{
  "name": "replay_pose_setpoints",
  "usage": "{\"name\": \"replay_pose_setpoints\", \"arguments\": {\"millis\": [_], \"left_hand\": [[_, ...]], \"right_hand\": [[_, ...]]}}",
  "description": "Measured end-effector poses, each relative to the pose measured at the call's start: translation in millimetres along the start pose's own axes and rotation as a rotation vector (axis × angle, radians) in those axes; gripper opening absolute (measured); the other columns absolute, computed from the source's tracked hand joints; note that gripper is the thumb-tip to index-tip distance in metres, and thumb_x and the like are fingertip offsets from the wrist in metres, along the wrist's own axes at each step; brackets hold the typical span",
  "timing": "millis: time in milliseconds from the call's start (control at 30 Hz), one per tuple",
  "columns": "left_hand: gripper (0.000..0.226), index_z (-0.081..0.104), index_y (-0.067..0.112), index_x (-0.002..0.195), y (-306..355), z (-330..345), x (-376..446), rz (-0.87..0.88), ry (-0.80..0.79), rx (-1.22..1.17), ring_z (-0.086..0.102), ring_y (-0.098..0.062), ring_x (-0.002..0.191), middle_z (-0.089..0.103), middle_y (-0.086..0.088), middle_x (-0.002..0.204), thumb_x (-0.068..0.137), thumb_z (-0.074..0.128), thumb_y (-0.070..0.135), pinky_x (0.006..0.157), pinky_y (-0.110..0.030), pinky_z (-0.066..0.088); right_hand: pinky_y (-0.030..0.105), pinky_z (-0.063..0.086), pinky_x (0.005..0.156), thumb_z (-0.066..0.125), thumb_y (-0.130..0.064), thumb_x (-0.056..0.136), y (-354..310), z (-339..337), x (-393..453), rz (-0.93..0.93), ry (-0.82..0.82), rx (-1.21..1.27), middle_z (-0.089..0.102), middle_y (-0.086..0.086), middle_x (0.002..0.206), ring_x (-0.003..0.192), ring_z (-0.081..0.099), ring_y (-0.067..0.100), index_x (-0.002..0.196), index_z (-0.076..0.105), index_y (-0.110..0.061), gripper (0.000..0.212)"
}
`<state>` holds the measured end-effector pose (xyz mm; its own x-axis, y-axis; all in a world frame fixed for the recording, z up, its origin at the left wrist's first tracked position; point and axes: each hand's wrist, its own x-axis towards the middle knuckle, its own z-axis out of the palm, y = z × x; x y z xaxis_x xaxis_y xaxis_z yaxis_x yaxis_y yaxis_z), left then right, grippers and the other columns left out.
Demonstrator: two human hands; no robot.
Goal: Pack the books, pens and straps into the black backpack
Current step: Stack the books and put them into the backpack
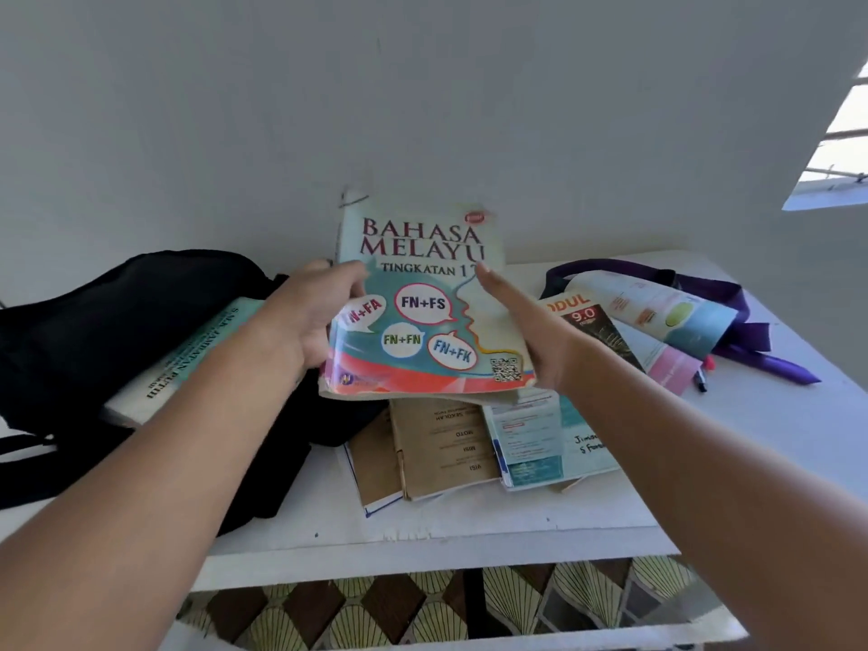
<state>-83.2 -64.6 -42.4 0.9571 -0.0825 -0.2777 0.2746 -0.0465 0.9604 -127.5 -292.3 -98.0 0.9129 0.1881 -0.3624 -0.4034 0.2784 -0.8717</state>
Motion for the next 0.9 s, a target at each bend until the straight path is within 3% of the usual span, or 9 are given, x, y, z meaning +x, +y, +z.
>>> {"name": "replay_pose_setpoints", "arguments": {"millis": [67, 167, 267, 333, 433, 533, 633, 800, 900], "left_hand": [[0.018, 0.057, 0.006, 0.100, -14, 16, -2, -0.067, -0.051, -0.047, 0.070, -0.034, 0.067, 0.069, -0.025, 0.089, 0.092, 0.044, -0.003, 0.068, -0.051, 0.061], [0.023, 0.065, 0.006, 0.101, -44, 48, 4, -0.084, -0.092, 0.069, 0.072, -0.030, 0.074, 0.076, -0.017, 0.088, 0.093, 0.047, -0.004, 0.074, -0.044, 0.063], [0.015, 0.070, 0.018, 0.102, -80, 78, 11, -0.024, -0.180, 0.428, 0.068, -0.012, 0.084, 0.075, -0.001, 0.105, 0.095, 0.062, 0.008, 0.065, -0.025, 0.052], [0.020, 0.070, 0.019, 0.112, -98, 96, 17, 0.001, -0.244, 0.597, 0.066, -0.012, 0.096, 0.072, 0.007, 0.114, 0.092, 0.070, 0.015, 0.073, -0.024, 0.050], [0.025, 0.063, 0.021, 0.111, -113, 117, 19, 0.035, -0.220, 0.698, 0.066, -0.015, 0.101, 0.071, 0.006, 0.117, 0.089, 0.075, 0.022, 0.084, -0.028, 0.053], [0.047, 0.047, 0.019, 0.117, -121, 126, 25, 0.018, -0.200, 0.658, 0.069, -0.017, 0.099, 0.069, -0.002, 0.116, 0.083, 0.079, 0.018, 0.071, -0.026, 0.058], [0.065, 0.046, 0.014, 0.128, -122, 128, 29, -0.061, -0.148, 0.500, 0.074, -0.016, 0.089, 0.071, -0.005, 0.114, 0.076, 0.085, 0.018, 0.054, -0.020, 0.057], [0.031, 0.052, 0.007, 0.108, -117, 132, 22, -0.028, 0.004, 0.377, 0.070, -0.017, 0.076, 0.069, -0.007, 0.095, 0.089, 0.076, 0.008, 0.055, -0.028, 0.055], [0.032, 0.059, 0.004, 0.117, -103, 127, 18, -0.133, -0.056, 0.179, 0.074, -0.034, 0.083, 0.072, -0.020, 0.103, 0.087, 0.069, -0.001, 0.068, -0.044, 0.063]], "right_hand": [[0.044, 0.066, 0.070, 0.075, -0.040, 0.094, -3, -16, -4, -0.030, 0.098, -0.086, 0.079, 0.015, 0.109, 0.088, 0.079, 0.032, 0.131, 0.064, -0.013, 0.048], [0.050, 0.066, 0.076, 0.080, -0.027, 0.092, -1, -45, -6, -0.102, 0.329, -0.369, 0.081, 0.010, 0.100, 0.086, 0.080, 0.031, 0.123, 0.067, -0.013, 0.037], [0.040, 0.066, 0.071, 0.078, -0.030, 0.093, 2, -78, -13, -0.144, 0.507, -0.789, 0.078, 0.003, 0.099, 0.080, 0.077, 0.021, 0.111, 0.066, -0.021, 0.023], [0.035, 0.062, 0.067, 0.078, -0.036, 0.092, 8, -98, -21, -0.133, 0.623, -1.045, 0.072, 0.001, 0.107, 0.085, 0.073, 0.017, 0.115, 0.062, -0.023, 0.031], [0.048, 0.059, 0.090, 0.077, -0.053, 0.088, 23, -122, -29, -0.049, 0.796, -1.258, 0.053, 0.009, 0.133, 0.114, 0.060, 0.029, 0.127, 0.060, -0.025, 0.051], [0.044, 0.065, 0.076, 0.082, -0.055, 0.082, 37, -132, -32, -0.025, 0.785, -1.021, 0.053, 0.005, 0.127, 0.098, 0.069, 0.025, 0.134, 0.049, -0.025, 0.069], [0.044, 0.066, 0.073, 0.085, -0.057, 0.078, 42, -134, -27, -0.011, 0.787, -0.938, 0.057, 0.007, 0.122, 0.096, 0.070, 0.026, 0.134, 0.045, -0.023, 0.077], [0.039, 0.066, 0.069, 0.088, -0.029, 0.083, 35, -124, -29, 0.050, 0.647, -0.664, 0.076, 0.003, 0.097, 0.078, 0.077, 0.020, 0.096, 0.060, -0.022, 0.032], [0.034, 0.063, 0.059, 0.088, -0.030, 0.083, 33, -113, -28, 0.043, 0.611, -0.603, 0.077, 0.002, 0.086, 0.072, 0.077, 0.021, 0.092, 0.066, -0.021, 0.026]]}}
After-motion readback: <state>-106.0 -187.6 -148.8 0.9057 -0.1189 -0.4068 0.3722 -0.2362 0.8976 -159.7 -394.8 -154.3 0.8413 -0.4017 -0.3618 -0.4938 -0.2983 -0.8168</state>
